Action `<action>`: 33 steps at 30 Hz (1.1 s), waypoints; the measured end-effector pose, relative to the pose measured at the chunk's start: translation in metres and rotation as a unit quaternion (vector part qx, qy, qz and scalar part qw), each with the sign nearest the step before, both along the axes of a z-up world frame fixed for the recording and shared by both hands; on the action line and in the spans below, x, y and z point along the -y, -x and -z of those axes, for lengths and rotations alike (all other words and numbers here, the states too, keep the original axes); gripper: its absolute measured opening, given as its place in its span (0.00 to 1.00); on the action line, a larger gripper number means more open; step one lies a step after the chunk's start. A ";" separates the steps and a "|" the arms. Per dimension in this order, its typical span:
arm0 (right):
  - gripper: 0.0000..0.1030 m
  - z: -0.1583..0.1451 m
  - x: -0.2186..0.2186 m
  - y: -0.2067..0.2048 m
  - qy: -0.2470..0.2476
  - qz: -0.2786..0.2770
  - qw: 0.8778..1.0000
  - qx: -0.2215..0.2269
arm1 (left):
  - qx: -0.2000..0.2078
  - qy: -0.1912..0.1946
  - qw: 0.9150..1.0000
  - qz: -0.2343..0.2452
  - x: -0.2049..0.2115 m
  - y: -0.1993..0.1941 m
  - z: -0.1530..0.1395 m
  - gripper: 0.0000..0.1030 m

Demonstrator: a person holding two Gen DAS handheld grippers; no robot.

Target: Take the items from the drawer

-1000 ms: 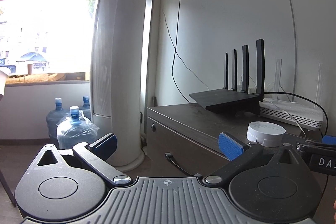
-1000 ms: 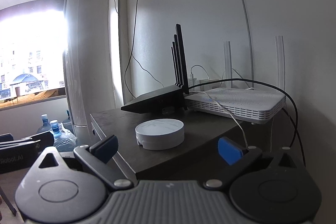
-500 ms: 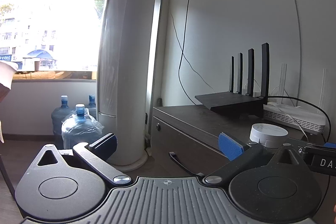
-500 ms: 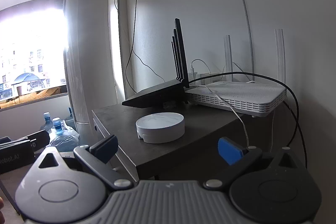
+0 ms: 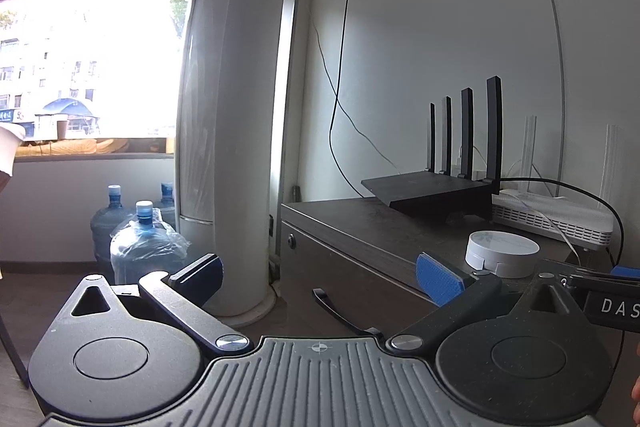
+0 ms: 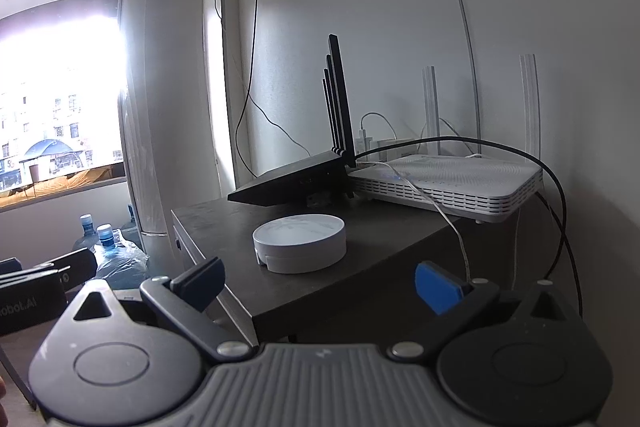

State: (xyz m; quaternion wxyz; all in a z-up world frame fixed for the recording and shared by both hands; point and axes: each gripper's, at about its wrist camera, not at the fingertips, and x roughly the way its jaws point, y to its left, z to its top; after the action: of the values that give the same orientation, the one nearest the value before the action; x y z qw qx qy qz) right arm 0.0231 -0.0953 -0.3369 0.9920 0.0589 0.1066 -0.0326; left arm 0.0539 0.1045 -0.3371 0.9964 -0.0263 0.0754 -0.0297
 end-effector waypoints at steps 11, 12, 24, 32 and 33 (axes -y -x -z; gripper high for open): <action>1.00 -0.002 0.001 -0.001 0.002 0.004 1.000 0.002 | 0.003 -0.001 1.000 0.003 0.003 -0.001 -0.001 1.00; 1.00 -0.001 0.002 -0.001 0.002 0.005 1.000 0.001 | 0.001 -0.002 1.000 0.004 0.004 -0.001 -0.001 1.00; 1.00 0.000 0.008 -0.001 -0.001 0.010 1.000 0.001 | 0.016 -0.013 1.000 0.003 0.016 0.006 -0.006 1.00; 1.00 0.004 0.014 -0.005 -0.005 0.017 1.000 -0.005 | 0.098 -0.087 0.989 -0.064 0.040 0.028 -0.012 1.00; 1.00 0.004 0.015 -0.005 -0.006 0.020 1.000 -0.005 | 0.122 -0.099 0.984 -0.080 0.043 0.033 -0.013 1.00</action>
State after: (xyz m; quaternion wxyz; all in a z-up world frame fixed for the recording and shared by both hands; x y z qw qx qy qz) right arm 0.0281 -0.1104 -0.3409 0.9902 0.0670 0.1111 -0.0521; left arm 0.0213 0.0610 -0.3241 0.9950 0.0700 -0.0469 0.0546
